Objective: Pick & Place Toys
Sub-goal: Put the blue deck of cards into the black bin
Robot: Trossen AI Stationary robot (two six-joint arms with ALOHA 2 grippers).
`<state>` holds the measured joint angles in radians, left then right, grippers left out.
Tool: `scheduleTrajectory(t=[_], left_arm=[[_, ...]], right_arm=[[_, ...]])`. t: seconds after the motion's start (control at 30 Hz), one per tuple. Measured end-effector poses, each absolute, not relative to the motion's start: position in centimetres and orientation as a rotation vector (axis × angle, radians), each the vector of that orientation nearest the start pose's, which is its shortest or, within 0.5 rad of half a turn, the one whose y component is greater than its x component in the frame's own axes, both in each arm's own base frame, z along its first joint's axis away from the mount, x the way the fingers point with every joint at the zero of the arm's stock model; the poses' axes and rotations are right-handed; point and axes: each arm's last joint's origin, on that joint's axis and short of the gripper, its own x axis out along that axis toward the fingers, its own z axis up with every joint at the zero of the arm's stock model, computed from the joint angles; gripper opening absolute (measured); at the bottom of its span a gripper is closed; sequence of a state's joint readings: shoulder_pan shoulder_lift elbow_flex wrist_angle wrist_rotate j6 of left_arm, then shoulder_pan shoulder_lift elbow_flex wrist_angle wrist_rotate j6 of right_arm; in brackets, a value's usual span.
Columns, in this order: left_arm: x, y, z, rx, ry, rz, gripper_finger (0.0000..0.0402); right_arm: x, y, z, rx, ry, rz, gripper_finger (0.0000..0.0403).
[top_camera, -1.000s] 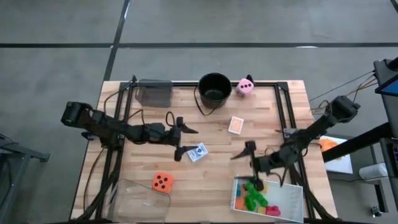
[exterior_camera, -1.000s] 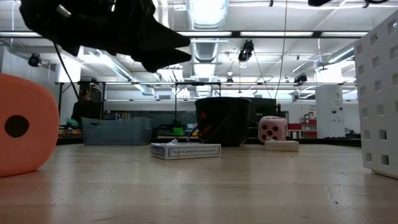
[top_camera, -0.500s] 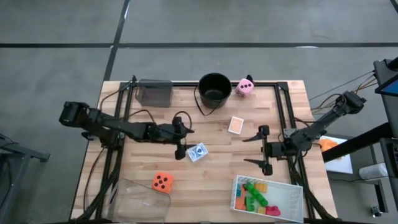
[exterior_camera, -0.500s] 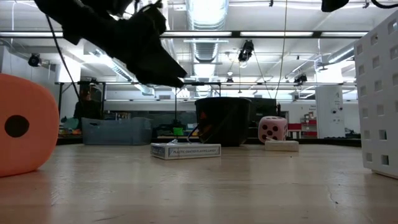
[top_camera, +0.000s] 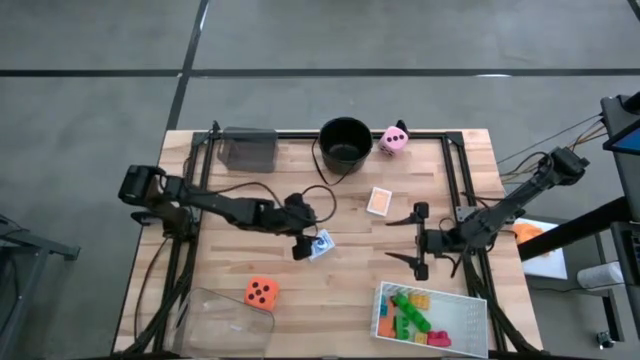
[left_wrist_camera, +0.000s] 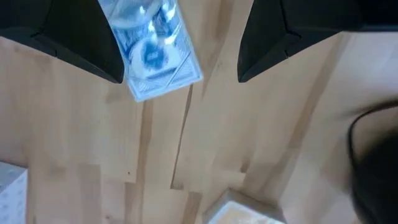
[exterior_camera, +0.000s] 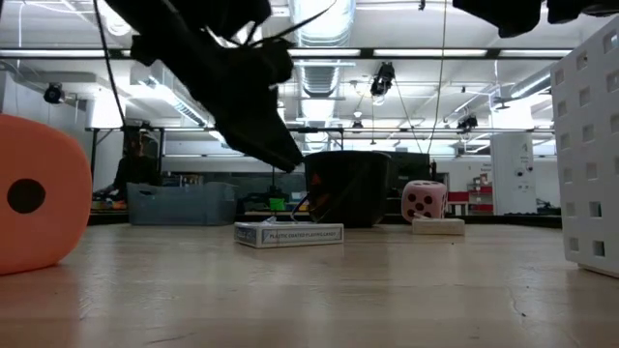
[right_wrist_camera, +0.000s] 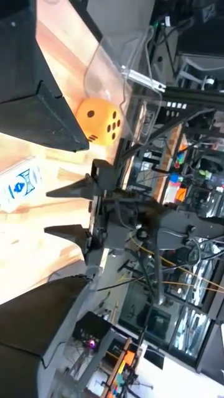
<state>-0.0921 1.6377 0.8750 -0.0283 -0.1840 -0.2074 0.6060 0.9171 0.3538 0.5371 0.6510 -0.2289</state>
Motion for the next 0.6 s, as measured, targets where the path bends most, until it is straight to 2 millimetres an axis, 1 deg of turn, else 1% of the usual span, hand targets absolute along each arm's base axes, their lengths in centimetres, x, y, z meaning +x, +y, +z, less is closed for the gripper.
scheduleTrajectory(t=[0.2, 0.27, 0.33, 0.6], left_arm=[[34.2, -2.7, 15.9, -0.071, 0.901, 0.180, 0.0317], [34.8, -2.8, 15.7, -0.065, 0.929, 0.182, 0.0317], [35.0, -2.8, 15.5, -0.060, 0.966, 0.187, 0.0317], [35.0, -3.1, 15.5, -0.072, 0.981, 0.191, 0.0317]], right_arm=[[16.7, 9.3, 23.0, -0.227, 0.032, -0.055, 0.0338], [16.6, 9.3, 23.0, -0.226, 0.033, -0.056, 0.0338], [16.6, 9.3, 23.0, -0.220, 0.030, -0.058, 0.0338], [16.6, 9.3, 23.0, -0.223, 0.037, -0.058, 0.0338]])
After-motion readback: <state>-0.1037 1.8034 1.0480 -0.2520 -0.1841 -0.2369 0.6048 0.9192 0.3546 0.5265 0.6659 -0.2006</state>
